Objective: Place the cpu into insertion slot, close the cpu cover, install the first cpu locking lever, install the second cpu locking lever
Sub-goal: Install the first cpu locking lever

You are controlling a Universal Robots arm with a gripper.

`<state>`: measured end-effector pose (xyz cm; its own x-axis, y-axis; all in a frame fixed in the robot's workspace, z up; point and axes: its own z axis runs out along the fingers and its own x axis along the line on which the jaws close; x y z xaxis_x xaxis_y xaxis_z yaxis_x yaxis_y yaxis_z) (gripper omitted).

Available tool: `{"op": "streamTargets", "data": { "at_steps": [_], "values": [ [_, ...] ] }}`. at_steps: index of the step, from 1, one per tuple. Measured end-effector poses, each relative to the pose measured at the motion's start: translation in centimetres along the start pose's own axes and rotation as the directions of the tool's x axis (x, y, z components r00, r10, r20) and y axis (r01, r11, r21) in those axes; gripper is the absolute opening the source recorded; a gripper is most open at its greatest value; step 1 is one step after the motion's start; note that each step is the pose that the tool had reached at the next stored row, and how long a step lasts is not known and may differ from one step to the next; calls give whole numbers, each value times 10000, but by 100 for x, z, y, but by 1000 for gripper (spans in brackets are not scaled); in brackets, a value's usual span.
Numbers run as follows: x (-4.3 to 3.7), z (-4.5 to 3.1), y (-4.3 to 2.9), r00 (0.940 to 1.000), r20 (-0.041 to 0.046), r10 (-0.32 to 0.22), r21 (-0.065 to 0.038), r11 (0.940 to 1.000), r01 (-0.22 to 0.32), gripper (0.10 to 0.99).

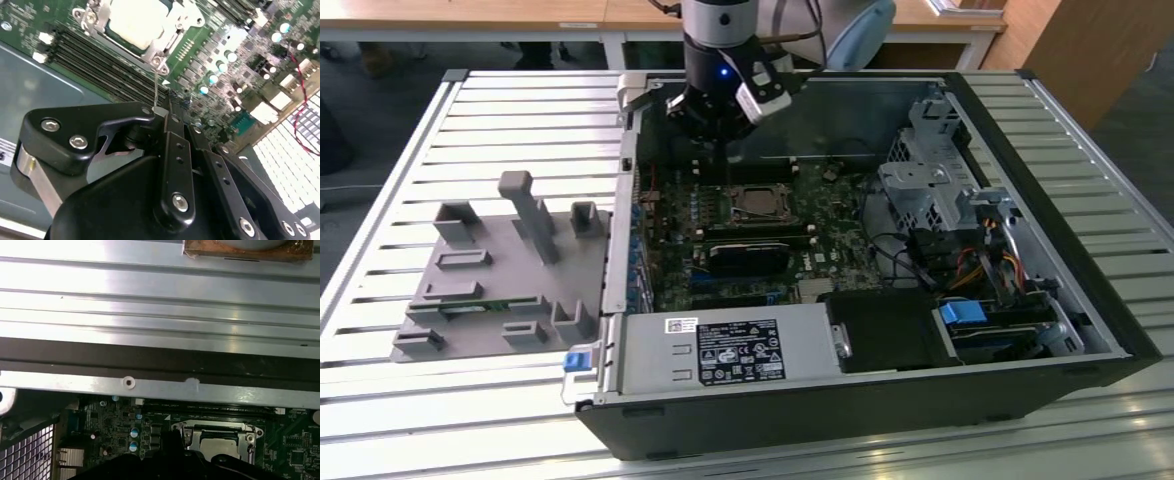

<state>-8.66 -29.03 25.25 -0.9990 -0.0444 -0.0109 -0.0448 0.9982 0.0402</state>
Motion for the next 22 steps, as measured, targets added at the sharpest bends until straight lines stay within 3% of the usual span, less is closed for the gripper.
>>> {"op": "streamTargets", "data": {
  "at_steps": [9,11,14,16,22],
  "values": [
    [-225,37,-10,10000,-5,3,-6,10000,-3,106],
    [-257,40,-12,10000,-15,4,-70,10000,-5,106],
    [-277,44,-13,10000,-20,5,-280,9996,-6,106],
    [-277,46,-17,10000,-17,7,-368,9993,-8,106],
    [-301,111,-23,10000,-10,80,-371,9993,-81,106]
  ]
}}
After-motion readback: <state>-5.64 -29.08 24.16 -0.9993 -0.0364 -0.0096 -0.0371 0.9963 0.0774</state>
